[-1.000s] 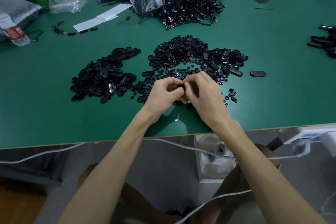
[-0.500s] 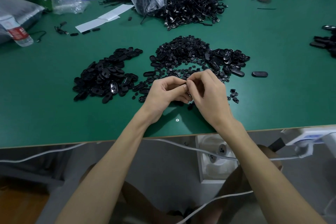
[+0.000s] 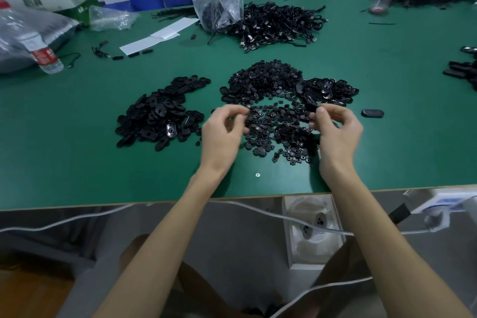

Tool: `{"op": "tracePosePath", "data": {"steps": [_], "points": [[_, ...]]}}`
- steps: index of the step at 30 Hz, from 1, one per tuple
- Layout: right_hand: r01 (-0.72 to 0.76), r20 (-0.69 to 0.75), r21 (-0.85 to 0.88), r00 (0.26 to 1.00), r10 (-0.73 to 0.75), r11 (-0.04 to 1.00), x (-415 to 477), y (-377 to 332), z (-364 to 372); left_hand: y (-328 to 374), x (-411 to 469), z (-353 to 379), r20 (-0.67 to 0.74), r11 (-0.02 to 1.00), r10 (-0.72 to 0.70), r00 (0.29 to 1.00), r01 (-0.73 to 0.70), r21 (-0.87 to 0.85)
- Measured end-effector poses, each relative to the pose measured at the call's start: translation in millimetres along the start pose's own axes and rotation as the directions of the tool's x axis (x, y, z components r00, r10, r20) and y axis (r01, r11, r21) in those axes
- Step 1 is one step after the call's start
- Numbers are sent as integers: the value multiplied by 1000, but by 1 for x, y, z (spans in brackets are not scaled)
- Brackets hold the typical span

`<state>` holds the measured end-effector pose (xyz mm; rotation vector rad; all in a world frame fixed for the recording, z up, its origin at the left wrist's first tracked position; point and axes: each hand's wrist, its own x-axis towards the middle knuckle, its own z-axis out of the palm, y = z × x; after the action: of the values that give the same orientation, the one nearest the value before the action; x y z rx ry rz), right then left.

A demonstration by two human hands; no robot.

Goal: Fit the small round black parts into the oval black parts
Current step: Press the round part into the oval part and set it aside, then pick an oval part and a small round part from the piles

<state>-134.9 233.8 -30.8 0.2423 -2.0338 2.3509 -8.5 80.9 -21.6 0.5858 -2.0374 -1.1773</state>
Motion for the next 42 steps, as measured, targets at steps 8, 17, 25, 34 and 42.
{"op": "tracePosePath", "data": {"steps": [8, 17, 25, 34, 42], "points": [[-58, -123, -42, 991, 52, 997, 8, 10, 1, -28, 11, -78, -251, 449, -174, 952, 304, 840], [28, 84, -236, 996, -8, 971, 0, 3, 2, -32, 14, -98, -228, 438, -326, 917, 360, 823], [394, 429, -599, 893, -136, 697, -8, -2, 12, -23, 16, -76, -136, 761, -145, 980, 198, 617], [382, 424, -588, 896, -130, 713, -8, 3, 14, 2, 12, -13, 174, 967, -188, 967, 213, -139], [374, 369, -536, 910, -188, 757, -9, 2, 14, 0, 11, 13, 300, 850, -183, 936, 304, -430]]}}
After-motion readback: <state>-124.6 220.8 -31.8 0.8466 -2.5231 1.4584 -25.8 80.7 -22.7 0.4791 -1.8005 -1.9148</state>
